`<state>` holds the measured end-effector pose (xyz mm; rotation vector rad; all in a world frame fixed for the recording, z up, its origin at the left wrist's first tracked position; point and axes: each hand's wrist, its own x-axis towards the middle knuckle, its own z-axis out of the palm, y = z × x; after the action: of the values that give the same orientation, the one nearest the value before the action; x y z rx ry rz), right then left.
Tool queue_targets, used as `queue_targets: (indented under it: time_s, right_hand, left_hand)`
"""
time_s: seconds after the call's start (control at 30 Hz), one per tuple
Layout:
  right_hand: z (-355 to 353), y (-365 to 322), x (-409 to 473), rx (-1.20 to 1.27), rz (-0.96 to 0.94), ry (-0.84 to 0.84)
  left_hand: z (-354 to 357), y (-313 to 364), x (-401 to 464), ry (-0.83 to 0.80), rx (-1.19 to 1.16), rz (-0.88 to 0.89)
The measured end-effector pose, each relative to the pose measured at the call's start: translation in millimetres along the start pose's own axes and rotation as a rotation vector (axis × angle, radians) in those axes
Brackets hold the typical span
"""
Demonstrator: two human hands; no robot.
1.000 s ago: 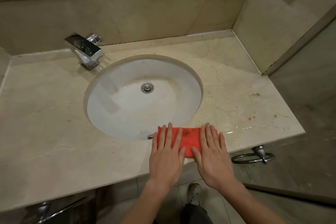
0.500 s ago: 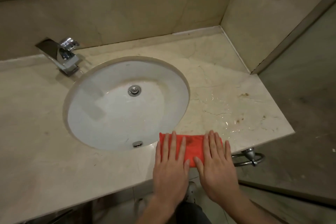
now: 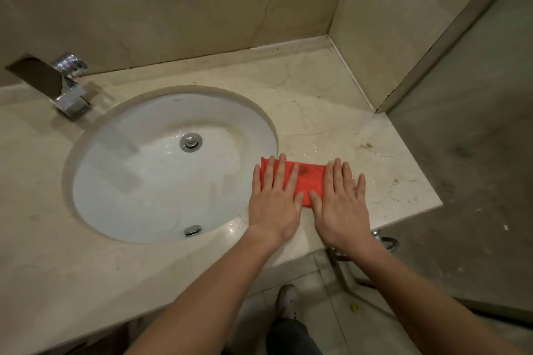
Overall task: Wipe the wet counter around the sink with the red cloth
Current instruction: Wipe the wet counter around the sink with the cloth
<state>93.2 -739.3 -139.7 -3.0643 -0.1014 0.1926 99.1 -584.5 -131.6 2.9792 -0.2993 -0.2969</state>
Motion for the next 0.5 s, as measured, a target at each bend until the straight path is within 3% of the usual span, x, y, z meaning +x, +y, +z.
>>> queue_targets:
  time_s: [0.27,0.5]
  right_hand:
    - [0,7,-38,0.003,0.023,0.014]
    - [2,8,-71,0.061,-0.071,0.005]
  left_hand:
    - [5,14,-37,0.021,-0.042,0.043]
    - [12,6,-58,0.041,-0.037,0.094]
